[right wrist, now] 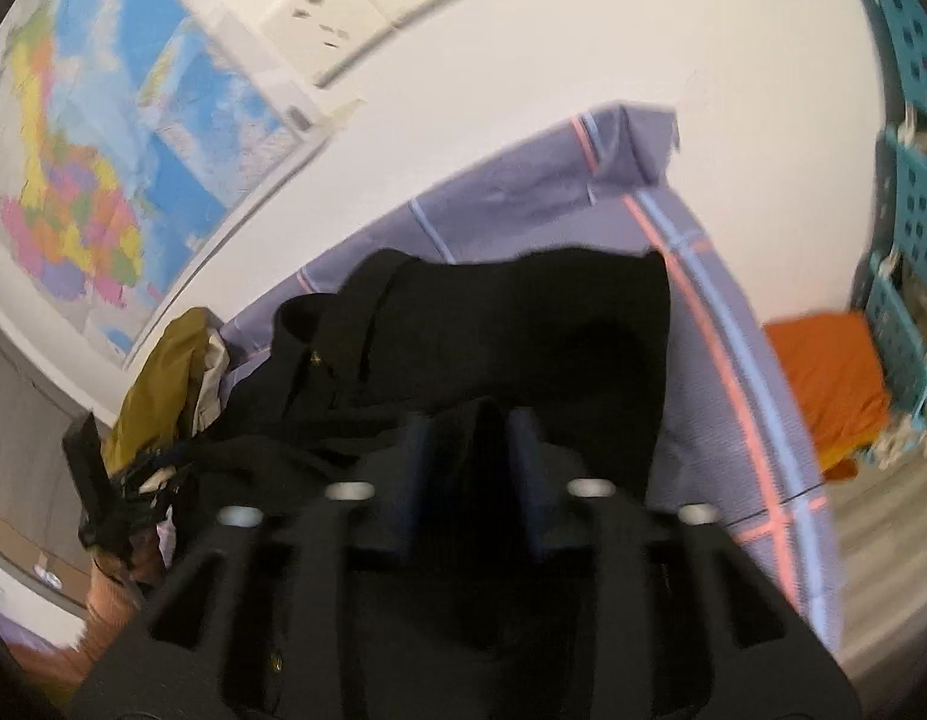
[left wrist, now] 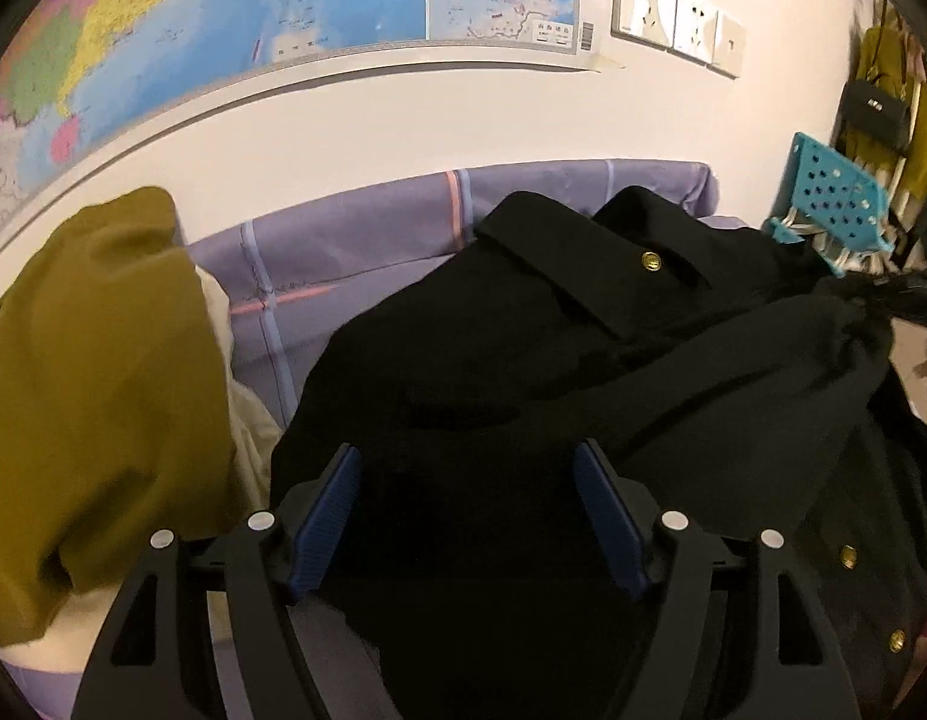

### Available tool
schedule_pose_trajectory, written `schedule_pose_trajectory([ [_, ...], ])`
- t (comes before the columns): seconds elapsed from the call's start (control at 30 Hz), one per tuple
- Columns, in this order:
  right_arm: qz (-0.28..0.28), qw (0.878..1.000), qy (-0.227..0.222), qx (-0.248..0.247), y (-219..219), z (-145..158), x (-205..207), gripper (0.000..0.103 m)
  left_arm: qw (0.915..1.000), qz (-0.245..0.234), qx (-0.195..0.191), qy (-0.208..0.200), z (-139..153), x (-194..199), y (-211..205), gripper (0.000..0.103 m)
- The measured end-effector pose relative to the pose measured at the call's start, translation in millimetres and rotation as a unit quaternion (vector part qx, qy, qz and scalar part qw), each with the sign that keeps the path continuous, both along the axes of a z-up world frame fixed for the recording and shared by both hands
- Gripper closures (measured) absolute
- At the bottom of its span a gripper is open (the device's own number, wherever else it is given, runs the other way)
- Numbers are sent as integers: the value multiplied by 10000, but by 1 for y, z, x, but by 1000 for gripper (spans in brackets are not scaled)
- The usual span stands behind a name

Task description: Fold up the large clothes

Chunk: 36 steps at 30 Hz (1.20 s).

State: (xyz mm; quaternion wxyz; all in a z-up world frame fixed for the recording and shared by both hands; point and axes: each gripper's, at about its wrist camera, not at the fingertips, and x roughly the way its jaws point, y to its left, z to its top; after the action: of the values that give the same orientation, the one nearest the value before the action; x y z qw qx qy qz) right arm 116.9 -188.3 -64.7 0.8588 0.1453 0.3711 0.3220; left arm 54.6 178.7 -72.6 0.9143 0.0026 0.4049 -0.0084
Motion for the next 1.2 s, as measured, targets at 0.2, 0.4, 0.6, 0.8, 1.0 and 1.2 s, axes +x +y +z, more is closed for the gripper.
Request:
schedule_pose_trajectory([
  [0.2, 447, 9876, -1206, -898, 34, 28, -46, 36, 9999, -27, -67, 105, -9, 16, -4, 31],
  [0.4, 872, 9648, -1108, -2218, 89, -17, -30, 67, 9998, 64, 58, 188, -16, 25, -8, 31],
  [0.6, 581, 9708, -1264, -1956, 82, -2, -17, 90, 9998, 177, 0, 41, -10, 28, -7, 31],
  [0.8, 499, 9714, -782, -2185, 96, -16, 5, 84, 9995, 318, 29, 66, -13, 36, -8, 31],
  [1.0, 306, 9813, -1124, -1531, 67, 20, -30, 61, 9994, 249, -49, -227, 3, 10, -4, 31],
  [1.2, 627, 9708, -1533, -1733, 81, 23, -67, 54, 9993, -28, 15, -375, 7, -23, -12, 31],
])
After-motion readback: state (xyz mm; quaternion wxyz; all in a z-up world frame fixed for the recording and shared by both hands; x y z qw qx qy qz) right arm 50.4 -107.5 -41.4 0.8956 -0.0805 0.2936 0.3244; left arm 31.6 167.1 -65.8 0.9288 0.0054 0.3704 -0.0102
